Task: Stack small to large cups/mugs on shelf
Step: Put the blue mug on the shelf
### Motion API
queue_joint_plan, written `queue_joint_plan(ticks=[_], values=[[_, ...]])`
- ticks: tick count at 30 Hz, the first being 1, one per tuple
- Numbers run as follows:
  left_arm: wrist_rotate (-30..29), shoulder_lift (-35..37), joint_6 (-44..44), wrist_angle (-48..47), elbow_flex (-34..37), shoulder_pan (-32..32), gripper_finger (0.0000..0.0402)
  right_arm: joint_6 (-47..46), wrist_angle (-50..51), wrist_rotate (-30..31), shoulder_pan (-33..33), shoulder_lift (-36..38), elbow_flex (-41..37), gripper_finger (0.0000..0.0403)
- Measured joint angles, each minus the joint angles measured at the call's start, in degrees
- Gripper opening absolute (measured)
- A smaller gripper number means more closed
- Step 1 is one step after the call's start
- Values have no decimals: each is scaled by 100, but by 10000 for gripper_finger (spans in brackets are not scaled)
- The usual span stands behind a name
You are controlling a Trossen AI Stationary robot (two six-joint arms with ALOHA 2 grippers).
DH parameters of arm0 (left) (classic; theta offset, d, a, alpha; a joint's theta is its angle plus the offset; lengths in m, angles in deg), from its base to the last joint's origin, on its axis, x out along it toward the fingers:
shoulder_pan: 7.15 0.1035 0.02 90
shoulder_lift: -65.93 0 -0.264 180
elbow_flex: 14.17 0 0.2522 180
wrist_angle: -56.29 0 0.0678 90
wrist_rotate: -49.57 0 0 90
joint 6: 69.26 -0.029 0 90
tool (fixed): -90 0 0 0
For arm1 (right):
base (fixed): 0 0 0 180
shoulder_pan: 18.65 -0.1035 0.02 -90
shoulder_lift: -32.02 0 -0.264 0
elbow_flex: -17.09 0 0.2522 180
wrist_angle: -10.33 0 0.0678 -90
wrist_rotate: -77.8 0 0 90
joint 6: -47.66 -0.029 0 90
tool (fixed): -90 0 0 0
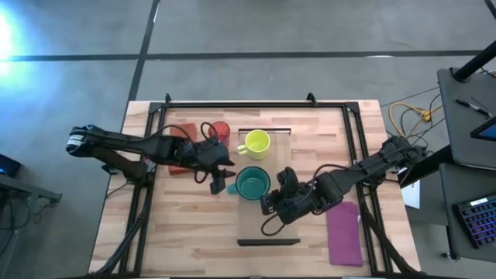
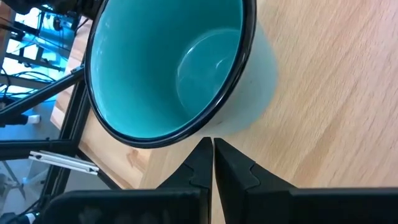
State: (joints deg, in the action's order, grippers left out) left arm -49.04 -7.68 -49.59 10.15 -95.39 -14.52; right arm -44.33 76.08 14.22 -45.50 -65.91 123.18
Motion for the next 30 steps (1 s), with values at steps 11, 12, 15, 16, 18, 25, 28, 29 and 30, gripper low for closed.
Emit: queue_joint_plan(ticks=[11, 12, 15, 16, 18, 25, 28, 29, 30], values=[[127, -194, 48, 491, 5, -10, 152, 189, -658, -151, -3, 2, 0, 9], [116, -194, 41, 514, 6, -10, 152, 202, -621, -151, 13, 2, 0, 9], [80, -195, -107, 525, -3, 19, 152, 238, -509, -139, 61, 7, 2, 9], [58, -194, -144, 530, -7, 38, 152, 257, -465, -130, 84, 7, 2, 9], [58, -194, -203, 526, -11, 109, 152, 338, -406, -120, 142, 7, 2, 9], [62, -194, -257, 559, 13, 349, 152, 620, -407, -114, 314, 7, 2, 9], [60, -196, -273, 552, 13, 405, 152, 706, -392, -108, 351, 7, 2, 9], [58, -194, -329, 553, 13, 405, 152, 720, -366, -108, 356, 7, 2, 9], [56, -194, -373, 554, 16, 408, 152, 720, -313, -106, 365, 7, 2, 9]])
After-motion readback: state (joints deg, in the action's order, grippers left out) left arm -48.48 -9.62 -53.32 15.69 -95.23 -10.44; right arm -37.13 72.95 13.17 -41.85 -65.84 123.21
